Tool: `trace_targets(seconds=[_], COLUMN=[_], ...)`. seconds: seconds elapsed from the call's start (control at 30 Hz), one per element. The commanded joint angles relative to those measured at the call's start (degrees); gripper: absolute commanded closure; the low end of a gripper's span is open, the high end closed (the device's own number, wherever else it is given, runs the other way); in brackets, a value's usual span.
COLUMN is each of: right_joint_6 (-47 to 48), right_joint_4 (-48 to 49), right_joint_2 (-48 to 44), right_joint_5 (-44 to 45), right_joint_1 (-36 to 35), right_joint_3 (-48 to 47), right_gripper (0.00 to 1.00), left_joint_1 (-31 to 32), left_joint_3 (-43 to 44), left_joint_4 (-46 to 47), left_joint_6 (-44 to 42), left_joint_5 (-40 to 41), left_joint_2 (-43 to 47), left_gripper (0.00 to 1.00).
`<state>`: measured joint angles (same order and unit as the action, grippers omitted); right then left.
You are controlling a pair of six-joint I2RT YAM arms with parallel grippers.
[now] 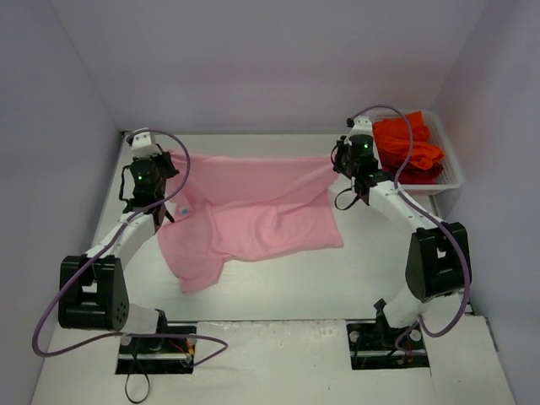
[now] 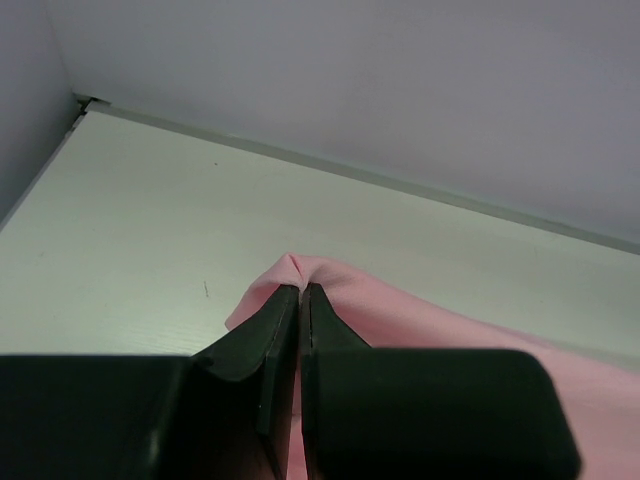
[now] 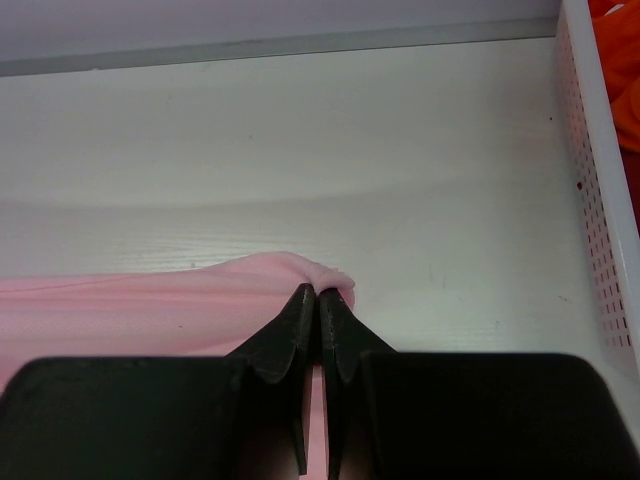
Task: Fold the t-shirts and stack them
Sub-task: Fold the tshirt
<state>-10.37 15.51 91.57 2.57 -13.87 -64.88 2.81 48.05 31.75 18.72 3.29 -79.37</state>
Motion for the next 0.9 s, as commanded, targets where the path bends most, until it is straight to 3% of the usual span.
trace_targets(seconds=[0.0, 0.37, 0.87], right_joint_6=[0.8, 0.5, -0.6], right_joint_4=[4.8, 6.1, 7.0], right_joint_2=[0.8, 3.1, 0.0], right_joint_5=[0.9, 0.4, 2.5], right_joint_1=[0.2, -0.4, -3.5], right_joint_3=[-1.4, -1.7, 4.6], right_gripper=[1.00, 1.00, 1.00], left_joint_1=[-0.7, -0.8, -0.8], left_joint_3=[4.3, 4.0, -4.2], left_joint_4=[5.7, 6.8, 7.0], left_joint_6=[-0.5, -0.5, 3.2], left_joint_5=[1.0, 1.0, 0.9], left_joint_2=[-0.4, -1.4, 2.9], left_gripper=[1.00, 1.00, 1.00])
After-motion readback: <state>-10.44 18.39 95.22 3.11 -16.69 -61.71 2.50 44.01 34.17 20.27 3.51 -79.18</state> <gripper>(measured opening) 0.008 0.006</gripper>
